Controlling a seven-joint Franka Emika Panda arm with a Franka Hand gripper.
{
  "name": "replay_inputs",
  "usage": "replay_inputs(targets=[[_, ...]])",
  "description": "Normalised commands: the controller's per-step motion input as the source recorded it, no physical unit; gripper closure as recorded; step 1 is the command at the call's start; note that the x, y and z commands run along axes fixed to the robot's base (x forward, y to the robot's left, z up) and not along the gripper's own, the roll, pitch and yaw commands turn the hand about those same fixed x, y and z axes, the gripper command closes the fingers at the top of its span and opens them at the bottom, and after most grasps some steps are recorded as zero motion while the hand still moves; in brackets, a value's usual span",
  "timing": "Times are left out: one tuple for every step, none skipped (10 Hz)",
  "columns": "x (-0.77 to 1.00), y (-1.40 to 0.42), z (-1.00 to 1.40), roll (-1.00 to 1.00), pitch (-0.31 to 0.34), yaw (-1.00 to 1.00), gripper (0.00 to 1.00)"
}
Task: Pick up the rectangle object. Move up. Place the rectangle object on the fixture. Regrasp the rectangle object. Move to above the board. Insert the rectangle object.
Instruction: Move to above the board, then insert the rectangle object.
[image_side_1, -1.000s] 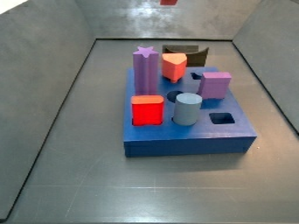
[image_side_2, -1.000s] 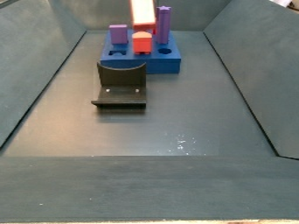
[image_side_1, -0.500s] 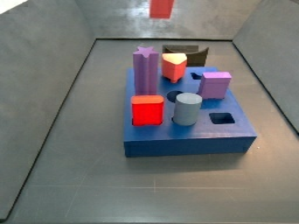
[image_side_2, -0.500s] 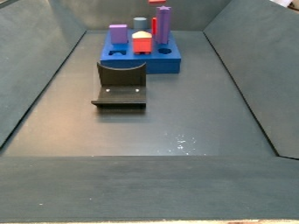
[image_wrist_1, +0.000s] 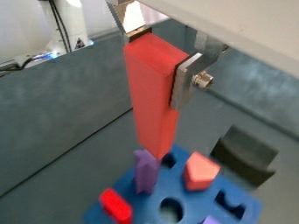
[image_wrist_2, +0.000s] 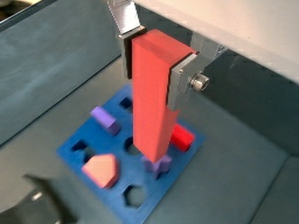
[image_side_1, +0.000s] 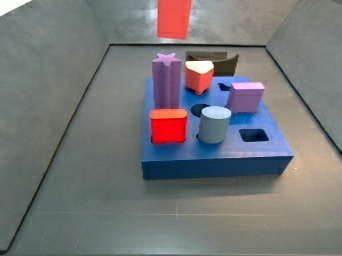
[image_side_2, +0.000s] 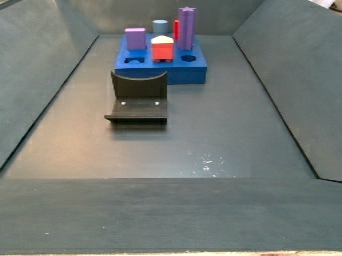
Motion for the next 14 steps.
replay_inputs(targets=[[-0.07, -0.03, 0.01, -0.42, -0.017, -0.06, 1.0], [-0.04, -0.01, 0.01, -0.28, -0.017, -0.04, 1.0], [-0.07, 0.0, -0.06, 0.0, 0.0, 0.0, 1.0], [0.0, 0.01, 0.0, -0.05, 0.0, 0.0, 1.0], [0.0, 0.0, -0.05, -0.08, 0.0, 0.0, 1.0], [0.0, -0.13, -0.01, -0.01, 0.0, 0.01, 1.0], [0.28, -0.17, 0.0, 0.05, 0.009, 0.0, 1.0], [1.0, -0.27, 0.0, 0.12, 0.083, 0.0, 1.0], [1.0, -0.16, 0.0, 0.0, 0.02, -0.03, 1.0], [0.92, -0.11, 0.0, -0.07, 0.0, -0.17, 1.0], [0.85, -0.04, 0.0, -0.08, -0.059, -0.13, 1.0], [0.93, -0.03, -0.03, -0.02, -0.107, -0.1, 1.0], [0.92, 0.0, -0.01, -0.04, -0.171, -0.11, 1.0], [0.87, 0.0, -0.02, 0.0, -0.213, -0.1, 1.0]])
